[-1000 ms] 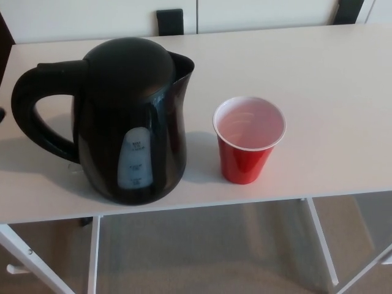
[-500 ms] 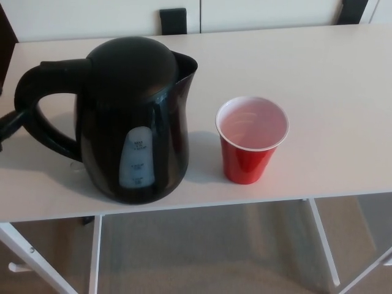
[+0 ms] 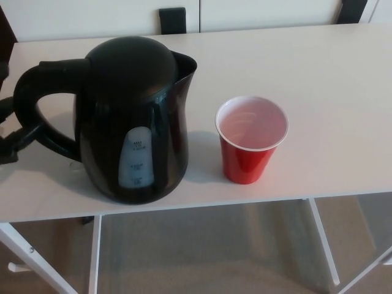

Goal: The robot walk towards a table in front and uses its left hand to pick up the pot from the base and pour water to the cup on the right hand side

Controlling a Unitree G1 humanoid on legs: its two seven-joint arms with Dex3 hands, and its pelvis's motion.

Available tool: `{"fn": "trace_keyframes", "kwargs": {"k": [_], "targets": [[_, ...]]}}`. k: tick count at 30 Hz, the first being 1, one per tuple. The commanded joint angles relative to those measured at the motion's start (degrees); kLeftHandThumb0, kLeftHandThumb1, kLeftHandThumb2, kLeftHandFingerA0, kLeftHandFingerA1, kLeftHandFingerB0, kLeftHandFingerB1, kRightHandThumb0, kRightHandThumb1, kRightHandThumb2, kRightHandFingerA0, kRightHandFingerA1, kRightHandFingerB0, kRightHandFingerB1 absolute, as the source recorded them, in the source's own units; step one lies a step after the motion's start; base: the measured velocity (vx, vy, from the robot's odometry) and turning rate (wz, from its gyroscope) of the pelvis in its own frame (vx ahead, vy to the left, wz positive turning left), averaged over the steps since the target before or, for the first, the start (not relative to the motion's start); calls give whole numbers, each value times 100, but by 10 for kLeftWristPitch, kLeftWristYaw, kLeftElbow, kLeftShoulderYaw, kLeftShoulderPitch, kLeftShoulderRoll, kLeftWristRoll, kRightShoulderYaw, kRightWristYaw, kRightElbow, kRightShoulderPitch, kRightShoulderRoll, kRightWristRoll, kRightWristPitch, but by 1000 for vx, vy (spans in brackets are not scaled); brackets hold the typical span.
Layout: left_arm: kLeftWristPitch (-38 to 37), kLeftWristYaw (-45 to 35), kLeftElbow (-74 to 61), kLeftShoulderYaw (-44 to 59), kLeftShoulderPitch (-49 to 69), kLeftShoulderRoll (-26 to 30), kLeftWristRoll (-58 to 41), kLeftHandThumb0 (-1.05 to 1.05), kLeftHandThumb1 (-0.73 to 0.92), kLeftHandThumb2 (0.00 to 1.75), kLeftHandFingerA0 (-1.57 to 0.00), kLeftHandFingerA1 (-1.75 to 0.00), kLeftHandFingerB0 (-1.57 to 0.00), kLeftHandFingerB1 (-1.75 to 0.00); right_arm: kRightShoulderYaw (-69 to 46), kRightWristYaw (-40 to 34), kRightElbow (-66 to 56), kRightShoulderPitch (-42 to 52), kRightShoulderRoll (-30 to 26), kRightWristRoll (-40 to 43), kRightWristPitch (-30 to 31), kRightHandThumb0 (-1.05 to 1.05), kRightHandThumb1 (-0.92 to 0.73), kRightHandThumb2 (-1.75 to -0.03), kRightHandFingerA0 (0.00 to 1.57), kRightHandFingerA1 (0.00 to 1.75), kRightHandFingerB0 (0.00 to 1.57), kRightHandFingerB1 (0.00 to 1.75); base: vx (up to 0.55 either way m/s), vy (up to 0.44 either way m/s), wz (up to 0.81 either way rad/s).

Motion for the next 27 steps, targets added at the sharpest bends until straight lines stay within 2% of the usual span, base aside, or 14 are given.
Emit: {"fn": "trace_keyframes", "kwargs": {"k": [1,8,9,11,14,18,19,20,22,23,27], "targets": [[-16,12,-8,-13,13,-8,31,-27,30,85,0,-47,0,-48,-2,11,-5,7,-10,5,-3,-25,-49,-64,42,72,33,47,0,0,0],[-18,18,-29,-26,30,-23,41,-27,30,85,0,-47,0,-48,-8,2,0,10,-10,8,4,-22,-49,-64,49,74,38,49,0,0,0],[-17,19,-30,-26,30,-26,43,-27,29,84,0,-47,0,-48,-8,0,-5,11,-9,7,4,-22,-48,-65,43,71,37,49,0,0,0],[-16,22,-34,-26,33,-30,46,-28,28,84,0,-47,0,-48,-5,9,-10,17,-7,5,-2,-21,-49,-67,42,73,35,49,0,0,0],[-12,33,-33,-26,23,-38,51,-28,31,86,0,-47,0,-48,-3,10,-4,14,-8,3,-3,-22,-48,-67,47,78,37,49,0,0,0],[1,45,-29,-11,10,-54,36,-27,32,86,0,-46,0,-47,-3,2,-13,13,-6,5,4,-21,-49,-66,43,73,37,48,0,0,0],[1,49,-26,-9,6,-58,37,-50,42,63,-17,-36,-8,-31,-2,4,-14,13,-6,5,3,-21,-50,-67,44,73,36,48,0,0,0],[4,53,-24,-7,2,-60,38,-27,35,88,0,-46,0,-47,-2,4,-22,15,-5,6,7,-21,-51,-67,44,73,35,48,0,0,0],[10,59,-18,-2,-7,-66,34,-27,36,89,0,-47,0,-47,-3,5,-17,13,-6,7,7,-23,-51,-64,47,75,37,49,0,0,0],[12,64,-14,2,-15,-68,33,-49,43,64,-18,-36,-9,-32,-5,4,-12,7,-8,9,9,-23,-50,-64,47,74,38,49,0,0,0],[8,69,-6,11,-23,-71,33,-48,43,64,-18,-36,-9,-33,-1,11,-8,5,-11,3,3,-26,-51,-63,44,71,36,48,0,0,0]]}}
